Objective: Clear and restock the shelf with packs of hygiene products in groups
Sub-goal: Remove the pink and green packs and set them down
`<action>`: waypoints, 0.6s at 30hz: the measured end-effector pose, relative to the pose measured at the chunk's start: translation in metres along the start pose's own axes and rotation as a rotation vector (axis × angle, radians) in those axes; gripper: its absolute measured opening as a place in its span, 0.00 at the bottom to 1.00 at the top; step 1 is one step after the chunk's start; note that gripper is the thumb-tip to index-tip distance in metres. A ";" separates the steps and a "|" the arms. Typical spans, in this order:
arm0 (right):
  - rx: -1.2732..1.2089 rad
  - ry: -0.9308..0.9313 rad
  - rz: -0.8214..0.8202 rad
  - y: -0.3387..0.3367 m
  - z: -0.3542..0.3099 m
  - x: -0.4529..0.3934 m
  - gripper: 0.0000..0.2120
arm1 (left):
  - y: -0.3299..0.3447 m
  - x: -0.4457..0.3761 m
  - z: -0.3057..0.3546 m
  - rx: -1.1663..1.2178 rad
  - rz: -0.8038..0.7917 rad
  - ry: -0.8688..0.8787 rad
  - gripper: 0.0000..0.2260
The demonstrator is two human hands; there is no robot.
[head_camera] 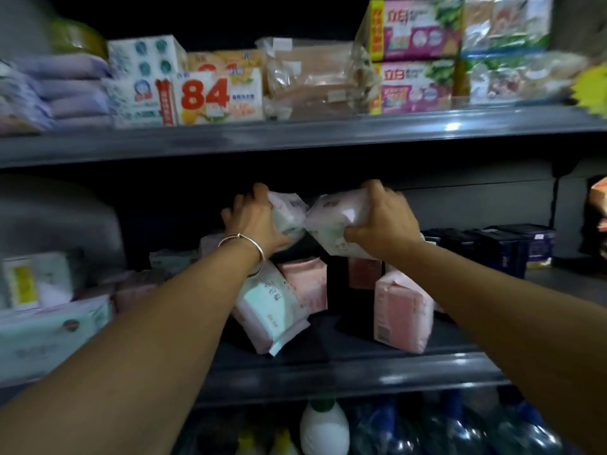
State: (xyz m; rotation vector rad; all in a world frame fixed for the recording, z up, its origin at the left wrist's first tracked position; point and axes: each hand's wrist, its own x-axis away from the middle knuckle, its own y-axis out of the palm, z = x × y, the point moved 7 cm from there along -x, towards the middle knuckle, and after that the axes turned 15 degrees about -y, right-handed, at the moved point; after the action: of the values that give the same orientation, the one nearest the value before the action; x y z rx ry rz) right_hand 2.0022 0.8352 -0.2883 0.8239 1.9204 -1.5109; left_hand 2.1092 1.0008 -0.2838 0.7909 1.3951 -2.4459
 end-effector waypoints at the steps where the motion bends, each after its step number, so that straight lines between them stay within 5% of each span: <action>1: -0.021 -0.007 0.007 -0.010 -0.005 0.012 0.31 | -0.010 0.014 -0.003 0.037 -0.009 -0.007 0.34; 10: -0.450 0.142 -0.093 -0.055 -0.023 0.159 0.29 | -0.049 0.150 -0.038 0.258 -0.220 0.004 0.33; 18: -0.456 0.272 -0.451 -0.005 -0.001 0.292 0.28 | 0.024 0.267 -0.112 0.300 -0.502 -0.157 0.30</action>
State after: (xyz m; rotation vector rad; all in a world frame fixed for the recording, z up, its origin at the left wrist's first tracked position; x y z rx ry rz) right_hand 1.8064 0.8725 -0.5014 0.4209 2.6538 -1.1460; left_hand 1.9358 1.1024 -0.4940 0.3072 1.3085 -3.0716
